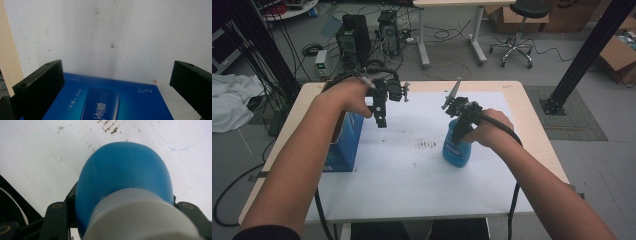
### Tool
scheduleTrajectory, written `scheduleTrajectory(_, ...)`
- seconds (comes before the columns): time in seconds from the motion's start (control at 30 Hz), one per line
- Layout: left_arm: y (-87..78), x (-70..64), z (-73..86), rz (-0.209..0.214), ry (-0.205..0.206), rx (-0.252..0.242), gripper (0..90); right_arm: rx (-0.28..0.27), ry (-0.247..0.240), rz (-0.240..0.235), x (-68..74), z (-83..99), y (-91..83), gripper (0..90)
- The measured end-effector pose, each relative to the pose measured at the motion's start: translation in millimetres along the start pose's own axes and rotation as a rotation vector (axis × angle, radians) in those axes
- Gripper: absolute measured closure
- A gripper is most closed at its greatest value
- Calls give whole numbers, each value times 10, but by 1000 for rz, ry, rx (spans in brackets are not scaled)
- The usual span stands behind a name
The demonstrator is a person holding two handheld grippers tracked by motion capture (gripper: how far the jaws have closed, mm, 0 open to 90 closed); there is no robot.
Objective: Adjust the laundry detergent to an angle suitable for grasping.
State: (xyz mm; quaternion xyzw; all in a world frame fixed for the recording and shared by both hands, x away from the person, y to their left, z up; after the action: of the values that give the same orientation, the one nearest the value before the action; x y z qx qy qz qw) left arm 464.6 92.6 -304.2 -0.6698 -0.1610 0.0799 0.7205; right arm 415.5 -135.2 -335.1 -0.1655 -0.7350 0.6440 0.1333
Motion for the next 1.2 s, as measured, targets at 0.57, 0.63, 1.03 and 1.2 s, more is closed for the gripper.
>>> scheduleTrajectory(0.57,26,19,4,4,3,2,1,22,-19,1,12,0,58,399)
scheduleTrajectory(0.63,25,16,8,4,3,1,1,27,-20,2,12,-3,57,398)
scheduleTrajectory(1.03,28,17,31,0,-2,-1,1,13,-17,-2,-14,1,5,312)
scheduleTrajectory(1.2,26,11,27,0,-1,11,1,-4,-12,-7,-27,7,-46,304)
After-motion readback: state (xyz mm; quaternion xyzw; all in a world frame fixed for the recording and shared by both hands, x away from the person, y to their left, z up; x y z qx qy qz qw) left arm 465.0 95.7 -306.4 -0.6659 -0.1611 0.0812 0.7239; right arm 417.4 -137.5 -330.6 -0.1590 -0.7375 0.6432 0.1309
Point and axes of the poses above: each handheld gripper's, and its own axes: y roughly forward along the jaws, z roughly out of its underside, x roughly to its left, the point moved 4 cm from there along y, roughly forward along the jaws, and after that the axes turned 13 degrees about -y, right-handed, at the moved point
